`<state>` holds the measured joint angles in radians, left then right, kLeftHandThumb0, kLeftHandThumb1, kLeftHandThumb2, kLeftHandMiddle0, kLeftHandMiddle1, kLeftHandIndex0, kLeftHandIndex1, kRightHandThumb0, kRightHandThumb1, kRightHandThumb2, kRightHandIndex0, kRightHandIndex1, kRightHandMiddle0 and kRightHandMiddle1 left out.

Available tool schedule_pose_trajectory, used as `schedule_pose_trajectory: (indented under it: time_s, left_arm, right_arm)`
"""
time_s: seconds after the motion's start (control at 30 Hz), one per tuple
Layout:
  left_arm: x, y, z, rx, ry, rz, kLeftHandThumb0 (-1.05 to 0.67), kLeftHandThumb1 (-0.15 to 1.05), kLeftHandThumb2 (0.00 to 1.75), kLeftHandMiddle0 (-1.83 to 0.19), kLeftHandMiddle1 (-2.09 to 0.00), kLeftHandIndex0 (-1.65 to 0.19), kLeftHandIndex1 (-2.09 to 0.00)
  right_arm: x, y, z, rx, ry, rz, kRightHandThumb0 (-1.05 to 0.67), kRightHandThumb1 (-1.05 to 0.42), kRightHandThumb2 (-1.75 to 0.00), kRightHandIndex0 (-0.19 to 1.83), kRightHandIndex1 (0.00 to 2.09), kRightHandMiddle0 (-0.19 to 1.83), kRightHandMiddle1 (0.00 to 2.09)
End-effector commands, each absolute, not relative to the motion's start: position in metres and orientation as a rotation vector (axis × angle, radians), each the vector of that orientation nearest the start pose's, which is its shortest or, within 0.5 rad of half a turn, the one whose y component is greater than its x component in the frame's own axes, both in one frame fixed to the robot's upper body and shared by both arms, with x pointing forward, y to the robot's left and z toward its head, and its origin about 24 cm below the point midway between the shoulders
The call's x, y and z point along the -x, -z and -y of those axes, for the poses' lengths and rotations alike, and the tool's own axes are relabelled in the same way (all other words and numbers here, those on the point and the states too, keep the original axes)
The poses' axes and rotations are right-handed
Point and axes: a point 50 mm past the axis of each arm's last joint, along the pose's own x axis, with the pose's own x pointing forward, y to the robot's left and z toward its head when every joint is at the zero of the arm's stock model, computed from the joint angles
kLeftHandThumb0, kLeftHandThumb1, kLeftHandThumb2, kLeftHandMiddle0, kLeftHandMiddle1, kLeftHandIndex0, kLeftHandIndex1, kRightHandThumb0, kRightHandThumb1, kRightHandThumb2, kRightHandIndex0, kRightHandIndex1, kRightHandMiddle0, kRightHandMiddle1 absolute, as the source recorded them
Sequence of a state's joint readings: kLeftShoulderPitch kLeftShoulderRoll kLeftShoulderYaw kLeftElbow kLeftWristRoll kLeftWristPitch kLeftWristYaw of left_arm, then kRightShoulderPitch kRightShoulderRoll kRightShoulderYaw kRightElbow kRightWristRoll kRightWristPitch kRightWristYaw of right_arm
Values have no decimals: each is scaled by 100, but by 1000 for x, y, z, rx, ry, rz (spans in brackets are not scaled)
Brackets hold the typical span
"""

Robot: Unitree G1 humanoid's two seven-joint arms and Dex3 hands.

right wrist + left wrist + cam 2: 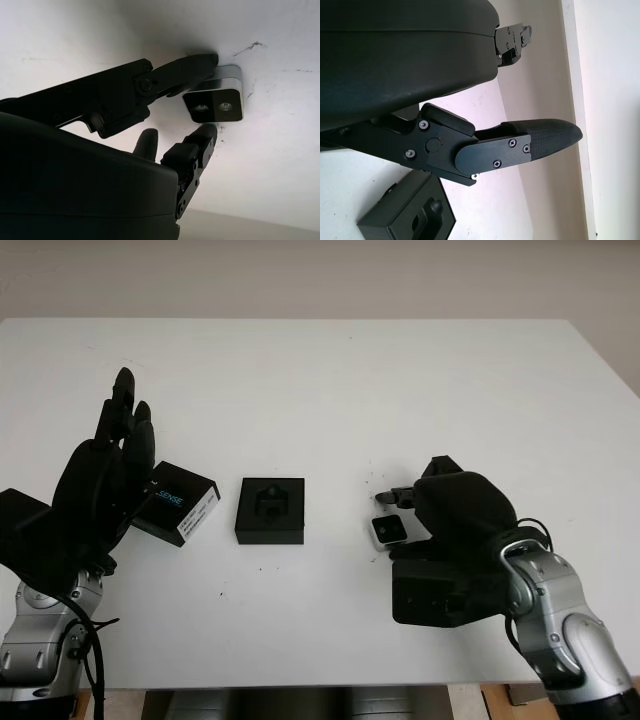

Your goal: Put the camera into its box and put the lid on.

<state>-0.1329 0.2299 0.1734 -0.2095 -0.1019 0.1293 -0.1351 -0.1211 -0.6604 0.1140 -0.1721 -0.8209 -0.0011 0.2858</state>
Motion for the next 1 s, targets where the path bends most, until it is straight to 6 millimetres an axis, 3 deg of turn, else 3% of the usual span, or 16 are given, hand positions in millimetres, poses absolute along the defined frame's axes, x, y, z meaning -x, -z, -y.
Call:
schedule_pose_trajectory:
  time_s: [0.0, 0.13, 0.23, 0.4, 0.8, 0.97]
  left_arm:
    - [-269, -128, -209, -142, 19, 238, -81, 105, 62, 19, 0, 19, 0]
    - [-270, -129, -209, -147, 26, 245, -80, 105, 63, 19, 0, 19, 0]
    - [-270, -130, -209, -152, 26, 248, -80, 105, 64, 19, 0, 19, 0]
    - [-271, -131, -209, -147, 18, 244, -80, 105, 63, 19, 0, 19, 0]
    - [-271, -133, -208, -154, 15, 248, -76, 105, 63, 19, 0, 19, 0]
    - [-271, -133, -208, -152, 14, 244, -76, 105, 64, 19, 0, 19, 0]
  right_arm:
    - [-269, -109, 211, 1522, -284, 107, -43, -91, -5, -14, 188, 46, 87]
    - [-270, -108, 210, 1522, -241, 188, -41, -94, -6, -5, 207, 43, 134]
    - [-272, -107, 211, 1541, -229, 225, -40, -94, -5, 3, 209, 43, 148]
    - [-273, -108, 211, 1581, -210, 285, -40, -91, -5, 16, 209, 47, 145]
    - [-276, -109, 212, 1524, -237, 277, -40, -90, -5, 12, 209, 49, 138]
    - [-279, -103, 217, 1435, -259, 190, -41, -93, -6, 9, 202, 45, 144]
